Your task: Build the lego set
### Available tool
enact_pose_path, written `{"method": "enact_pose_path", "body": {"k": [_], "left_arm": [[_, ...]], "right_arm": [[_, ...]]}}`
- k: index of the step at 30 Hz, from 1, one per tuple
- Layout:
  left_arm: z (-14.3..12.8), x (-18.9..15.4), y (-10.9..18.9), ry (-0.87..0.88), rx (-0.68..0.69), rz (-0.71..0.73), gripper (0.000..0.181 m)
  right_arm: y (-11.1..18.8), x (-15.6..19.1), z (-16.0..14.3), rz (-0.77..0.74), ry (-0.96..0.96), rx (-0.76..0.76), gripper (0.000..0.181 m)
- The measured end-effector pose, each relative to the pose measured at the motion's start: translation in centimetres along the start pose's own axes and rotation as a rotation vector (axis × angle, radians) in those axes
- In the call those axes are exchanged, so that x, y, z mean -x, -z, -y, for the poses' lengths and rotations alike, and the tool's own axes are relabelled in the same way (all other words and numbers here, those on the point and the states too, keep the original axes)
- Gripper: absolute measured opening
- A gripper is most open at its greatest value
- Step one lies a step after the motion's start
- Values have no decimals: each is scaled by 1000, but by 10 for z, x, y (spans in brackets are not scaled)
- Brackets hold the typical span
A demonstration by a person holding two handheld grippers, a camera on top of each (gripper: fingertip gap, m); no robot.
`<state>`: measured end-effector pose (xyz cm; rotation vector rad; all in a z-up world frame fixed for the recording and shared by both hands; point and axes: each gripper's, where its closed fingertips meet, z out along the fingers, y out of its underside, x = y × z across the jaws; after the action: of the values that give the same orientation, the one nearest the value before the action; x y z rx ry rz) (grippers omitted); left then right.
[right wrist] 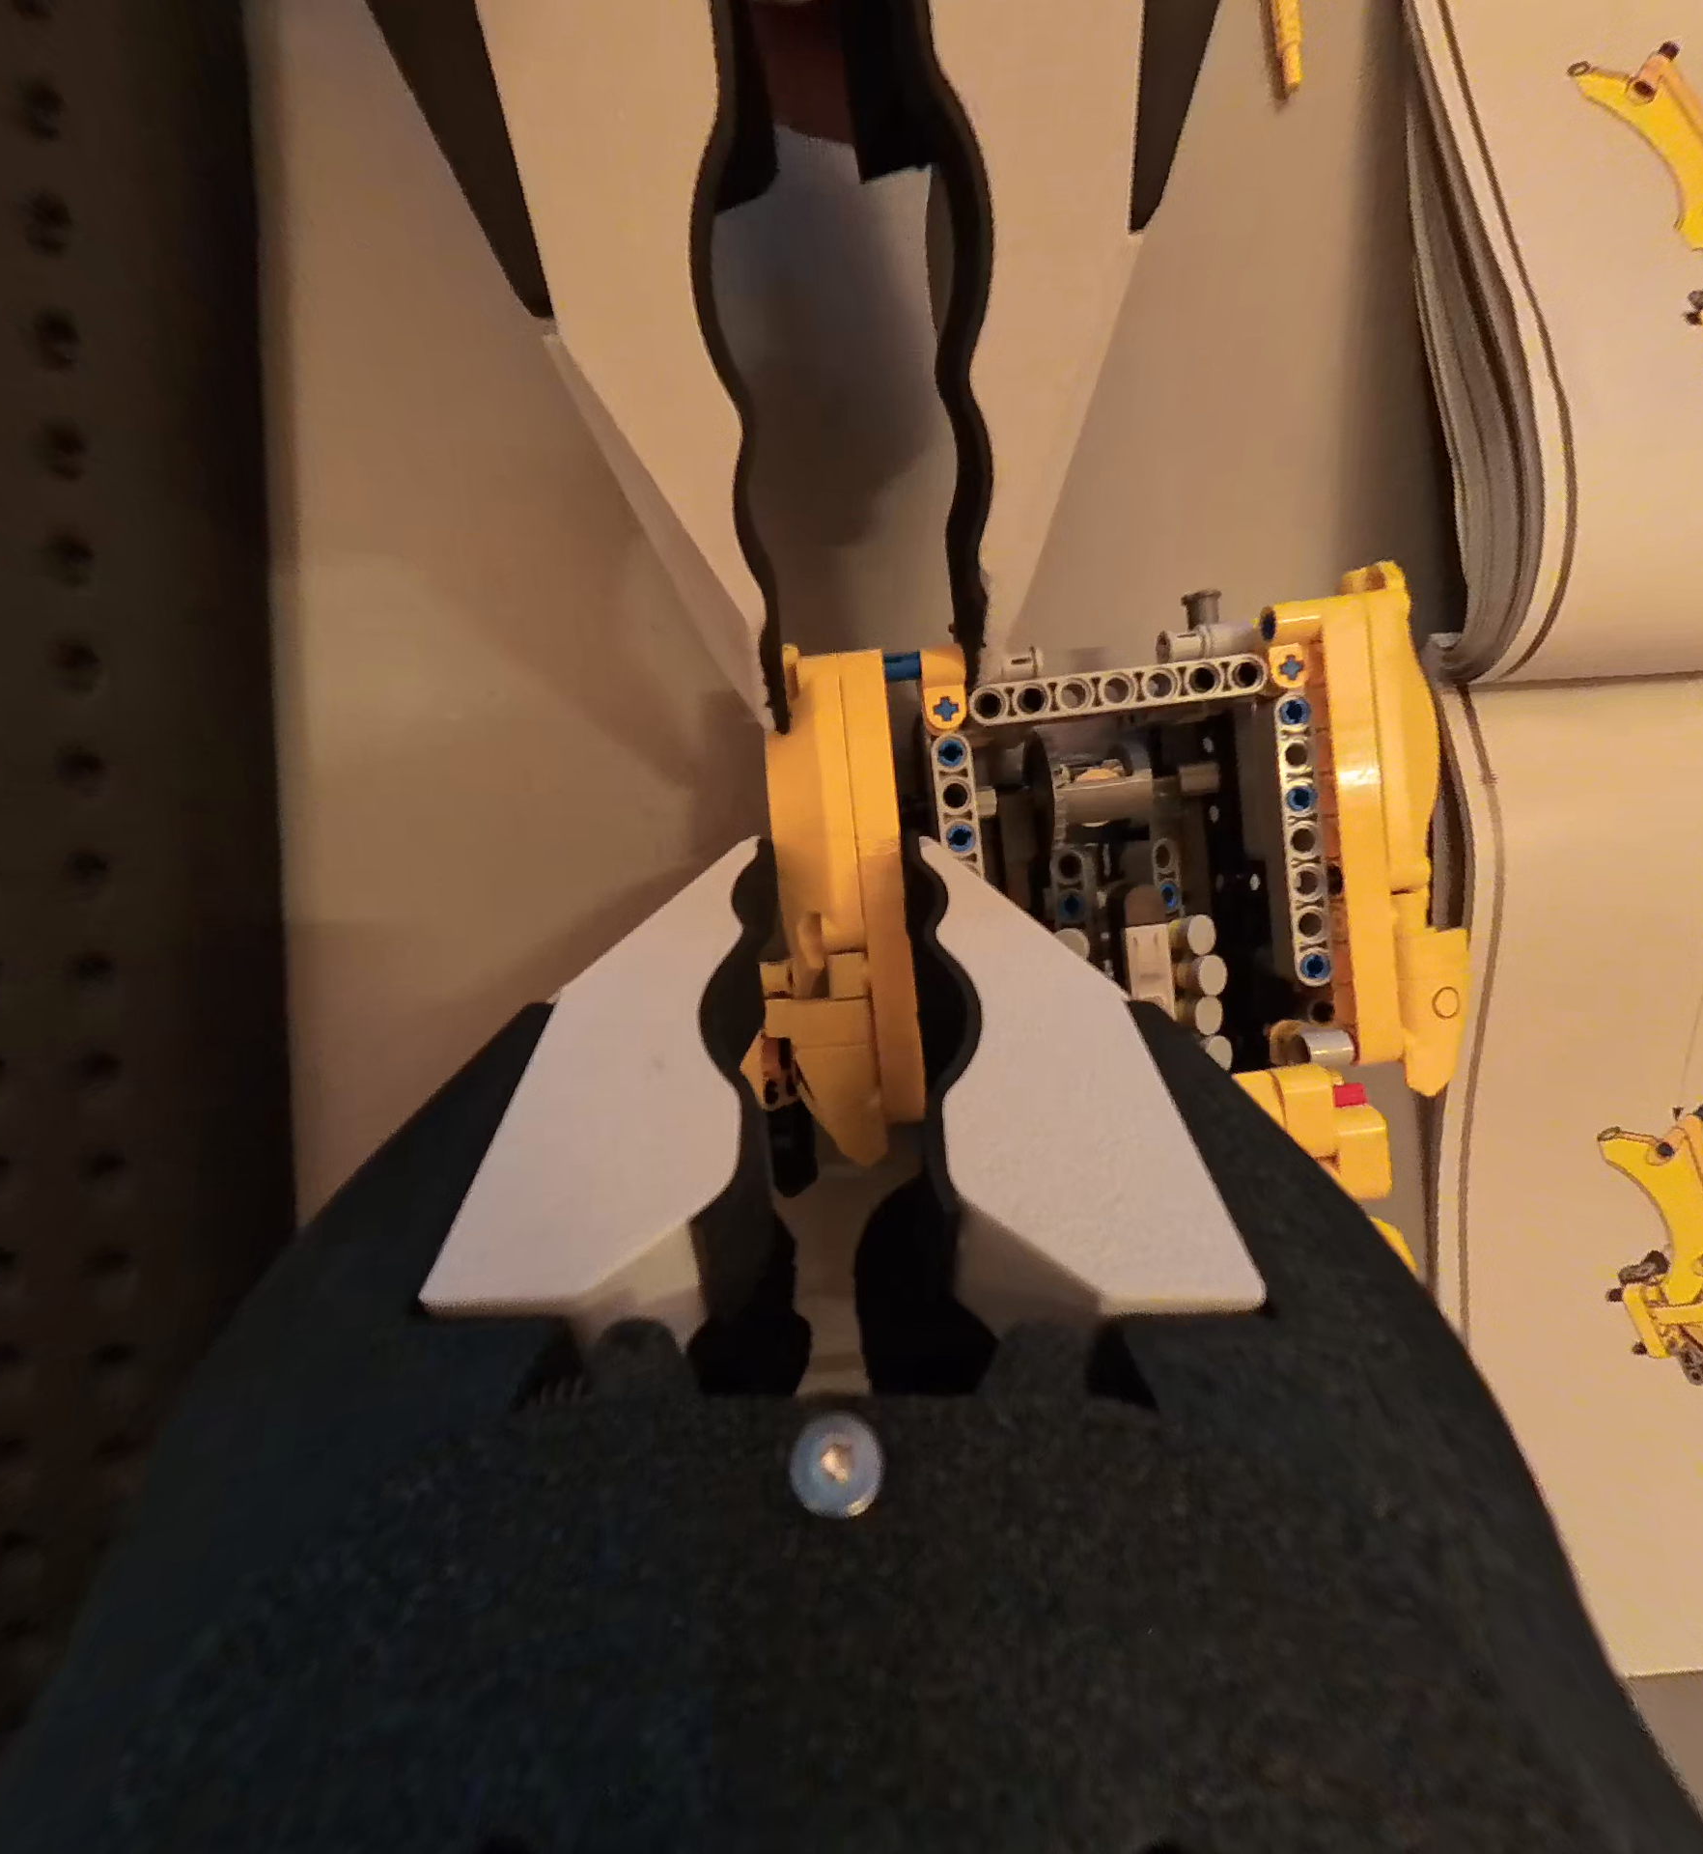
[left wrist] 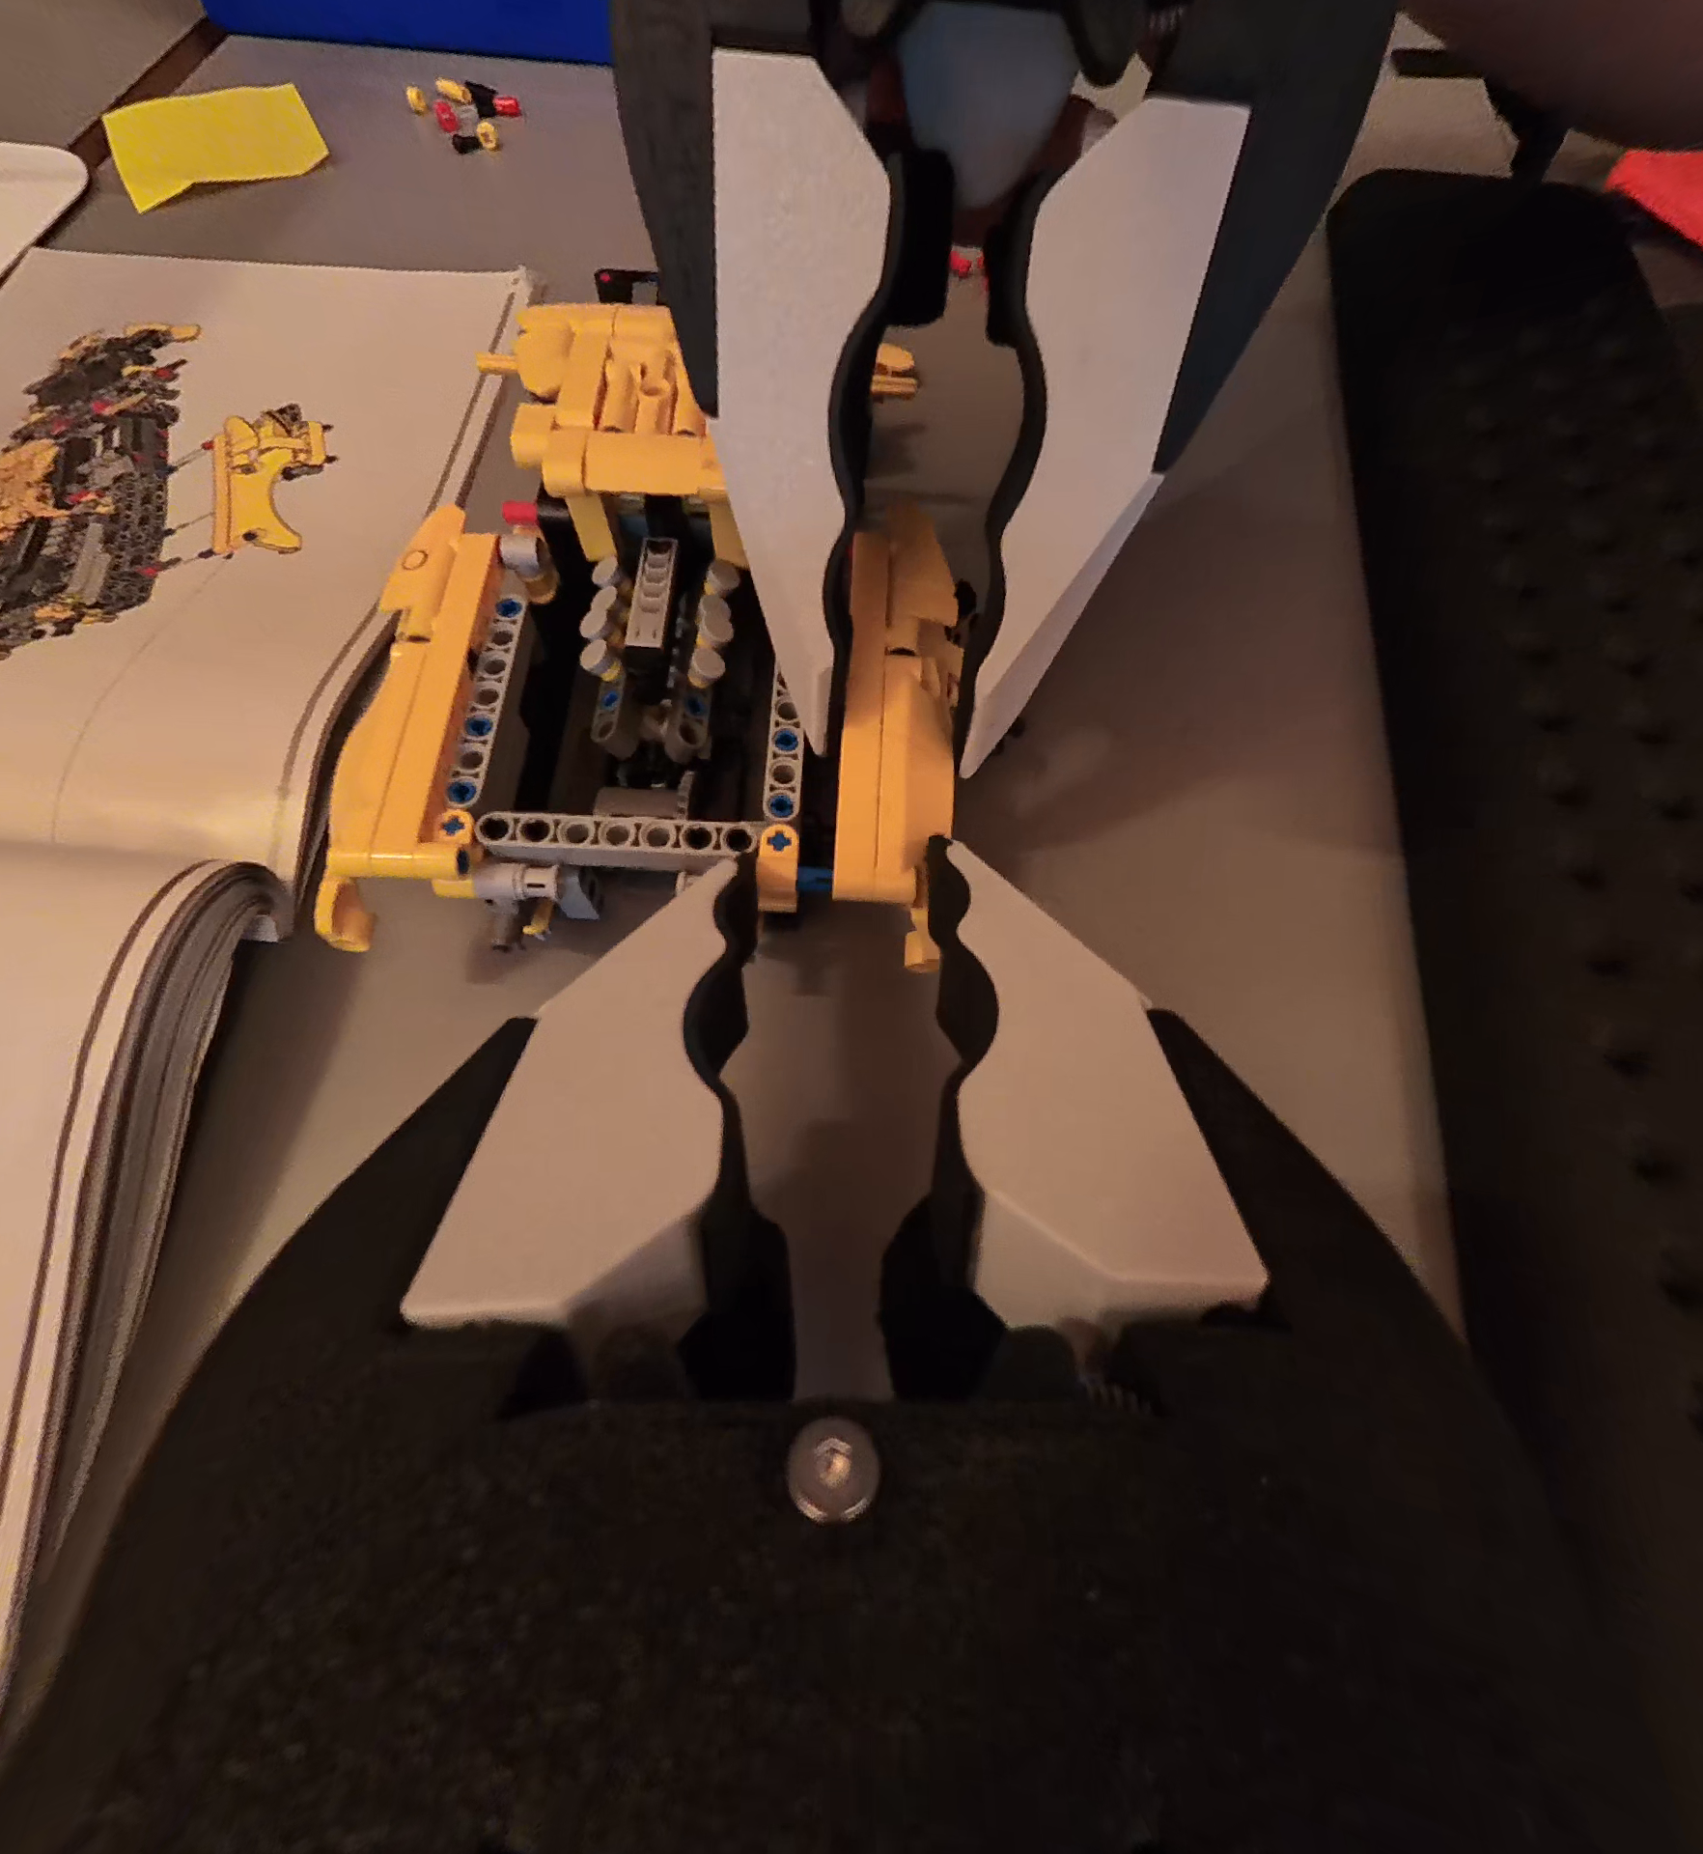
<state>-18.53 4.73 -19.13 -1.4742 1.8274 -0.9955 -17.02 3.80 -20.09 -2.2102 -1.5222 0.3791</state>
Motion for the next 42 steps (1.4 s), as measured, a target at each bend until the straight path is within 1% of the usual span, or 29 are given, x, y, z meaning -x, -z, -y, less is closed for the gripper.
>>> {"method": "enact_pose_path", "body": {"k": [3, 4, 5, 7, 10, 12, 13, 14, 16, 18, 20, 23, 27, 29, 31, 34, 36, 40, 42], "left_arm": [[0, 0, 0, -14, 9, 13, 31], [-1, 2, 0, -24, 12, 26, 18], [0, 0, 1, -24, -1, 12, 14], [1, -3, 1, -2, -10, -12, 14], [2, 0, 1, -41, -16, 36, 14], [3, 0, 1, -35, -25, 38, 14], [4, -1, 2, -36, -37, 39, 18], [5, -2, 4, -39, -54, 41, 29], [6, -6, 5, -61, -73, 38, 45], [3, -9, 2, -98, -74, 52, 52], [1, -9, -3, -124, -63, 92, 56], [0, -2, -6, -166, -36, 170, 56], [-2, 10, -10, -230, -3, 278, 54], [-2, 11, -11, -216, 0, 277, 55], [0, 10, -11, -163, -17, 249, 55], [2, 11, -11, -122, -31, 240, 51], [1, 11, -10, -147, -27, 258, 49], [-1, 7, -9, -210, -19, 289, 52], [-4, 2, -8, -212, -15, 290, 50]], "right_arm": [[0, -1, 0, -5, 25, 0, 24], [2, -1, 2, -11, 28, -10, 22], [4, -2, 4, -17, 39, -21, 15], [5, 0, 3, -17, 45, -18, 16], [5, -3, 3, -50, 63, -35, 16], [4, -3, 3, -58, 75, -37, 16], [4, -2, 3, -47, 70, -33, 16], [3, 1, 2, -19, 54, -29, 15], [4, -2, 3, 7, 15, -44, 15], [6, -4, 4, 50, -34, -75, 15], [7, -6, 4, 88, -87, -101, 15], [9, -9, 4, 135, -156, -120, 15], [10, -11, 3, 206, -248, -99, 15], [10, -10, 2, 222, -260, -75, 15], [9, -9, 2, 231, -273, -56, 14], [9, -8, 2, 240, -292, -35, 14], [9, -7, 2, 247, -290, -30, 14], [10, 2, 4, 336, -284, -36, 10], [6, 5, 5, 363, -274, -33, 9]]}}
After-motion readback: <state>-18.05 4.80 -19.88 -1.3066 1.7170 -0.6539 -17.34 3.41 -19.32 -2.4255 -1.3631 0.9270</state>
